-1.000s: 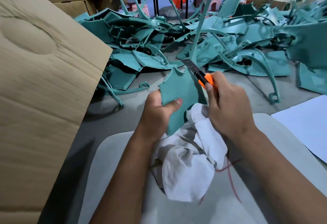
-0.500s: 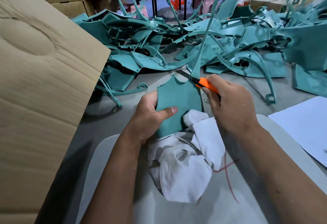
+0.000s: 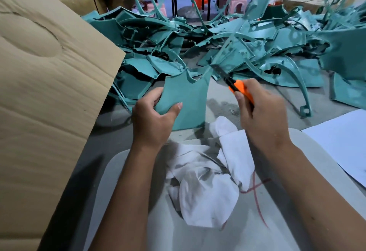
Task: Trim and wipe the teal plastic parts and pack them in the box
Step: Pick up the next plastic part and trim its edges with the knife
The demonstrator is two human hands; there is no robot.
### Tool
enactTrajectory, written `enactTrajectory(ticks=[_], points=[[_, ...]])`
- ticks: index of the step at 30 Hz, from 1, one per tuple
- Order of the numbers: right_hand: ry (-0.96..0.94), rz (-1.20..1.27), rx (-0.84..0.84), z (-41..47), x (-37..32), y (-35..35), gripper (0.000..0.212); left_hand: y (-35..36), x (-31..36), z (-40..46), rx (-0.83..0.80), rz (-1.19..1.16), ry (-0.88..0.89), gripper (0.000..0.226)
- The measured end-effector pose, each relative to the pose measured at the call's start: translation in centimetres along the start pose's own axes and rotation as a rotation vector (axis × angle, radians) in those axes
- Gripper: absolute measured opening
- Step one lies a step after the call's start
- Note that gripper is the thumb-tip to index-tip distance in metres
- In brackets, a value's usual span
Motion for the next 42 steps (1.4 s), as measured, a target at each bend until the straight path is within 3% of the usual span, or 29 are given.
enactTrajectory(ticks=[6,14,17,21,27,31,34,38,42], points=[[-0.039,-0.089,-0.021,0.2,-0.5,0.3,0.021,-0.1,1.2,-0.1,-0.153,-0.058,0.115,0.033],[0.170,-0.086,0.155,-0.1,2.0,-1.5,0.019,-0.8,1.3,-0.4,-0.182,-0.137,0.068,0.031],[0.068,-0.039,0.083,0.1,0.6,-0.7,0.016,-1.0,1.1,-0.5,-0.241,-0.205,0.046,0.028],[0.059,-0.061,-0.084,0.5,1.0,0.4,0.017,-0.6,1.4,-1.1,-0.436,-0.483,-0.009,0.045],[0.135,-0.095,-0.127,0.5,2.3,0.4,0.015,0.5,0.4,-1.4,-0.692,-0.478,-0.043,0.053],[0.221,-0.229,-0.267,0.4,3.1,1.3,0.013,3.1,-0.4,-1.2,-0.483,-0.224,-0.225,0.050],[0.278,-0.299,-0.326,0.3,3.2,1.6,0.016,5.1,-0.1,-1.0,-0.360,-0.193,-0.218,0.032],[0.254,-0.281,-0.348,0.4,3.0,1.7,0.014,6.0,0.7,-0.9,-0.172,0.016,-0.168,0.022],[0.185,-0.185,-0.298,0.3,2.3,1.3,0.010,5.5,0.7,-0.9,-0.017,-0.208,-0.192,0.027]])
Point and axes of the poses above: each hand's wrist, its own z-axis towards the middle knuckle, its own y-axis out of the palm, x = y × z, the point moved 4 cm from there along z, towards the middle knuckle, and after that the axes turned 14 degrees about -x, right-handed, at the moved point
